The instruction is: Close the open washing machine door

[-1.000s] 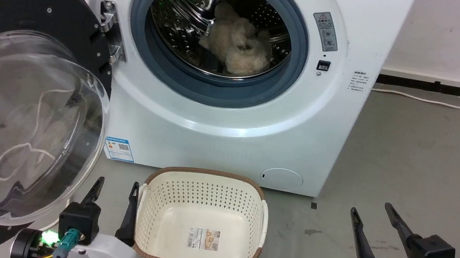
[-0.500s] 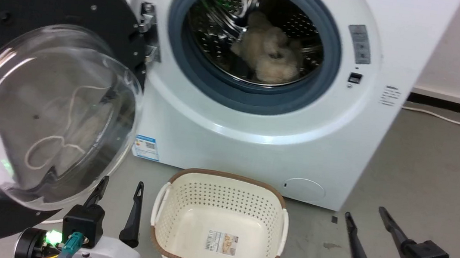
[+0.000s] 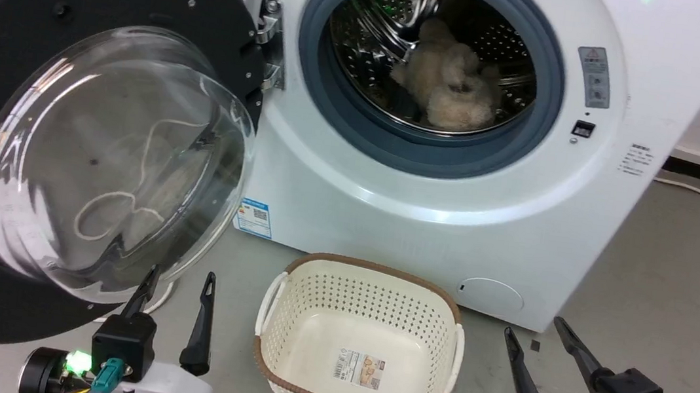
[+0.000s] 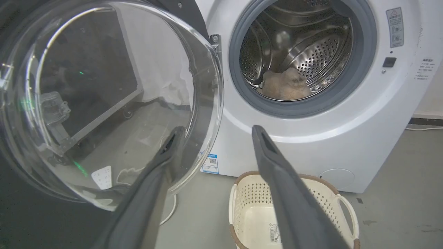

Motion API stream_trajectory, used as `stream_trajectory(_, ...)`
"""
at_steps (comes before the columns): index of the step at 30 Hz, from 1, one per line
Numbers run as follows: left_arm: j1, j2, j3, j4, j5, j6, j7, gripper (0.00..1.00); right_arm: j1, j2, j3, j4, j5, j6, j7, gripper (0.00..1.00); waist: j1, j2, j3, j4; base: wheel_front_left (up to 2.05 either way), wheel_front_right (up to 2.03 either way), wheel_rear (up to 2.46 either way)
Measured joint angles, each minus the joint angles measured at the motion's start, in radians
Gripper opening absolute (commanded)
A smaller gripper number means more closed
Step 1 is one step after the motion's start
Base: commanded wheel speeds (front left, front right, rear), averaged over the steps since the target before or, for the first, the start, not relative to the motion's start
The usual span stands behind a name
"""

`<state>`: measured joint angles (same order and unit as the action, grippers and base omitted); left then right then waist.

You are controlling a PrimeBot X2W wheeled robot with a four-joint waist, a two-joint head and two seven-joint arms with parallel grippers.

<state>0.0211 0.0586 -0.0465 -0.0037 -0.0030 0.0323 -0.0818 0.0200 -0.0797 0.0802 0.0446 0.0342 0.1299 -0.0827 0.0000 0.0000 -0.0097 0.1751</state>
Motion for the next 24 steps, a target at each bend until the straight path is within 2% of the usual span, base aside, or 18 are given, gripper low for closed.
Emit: stream_trajectory(24, 0.012, 0.017, -0.023, -0.009, 0.0, 0.023, -0.054, 1.0, -0.003, -0.014, 0.058, 0.026, 0.019, 0.0, -0.054, 1.0, 0.0, 0.0, -0.009, 0.102, 0.0, 0.0, 0.0)
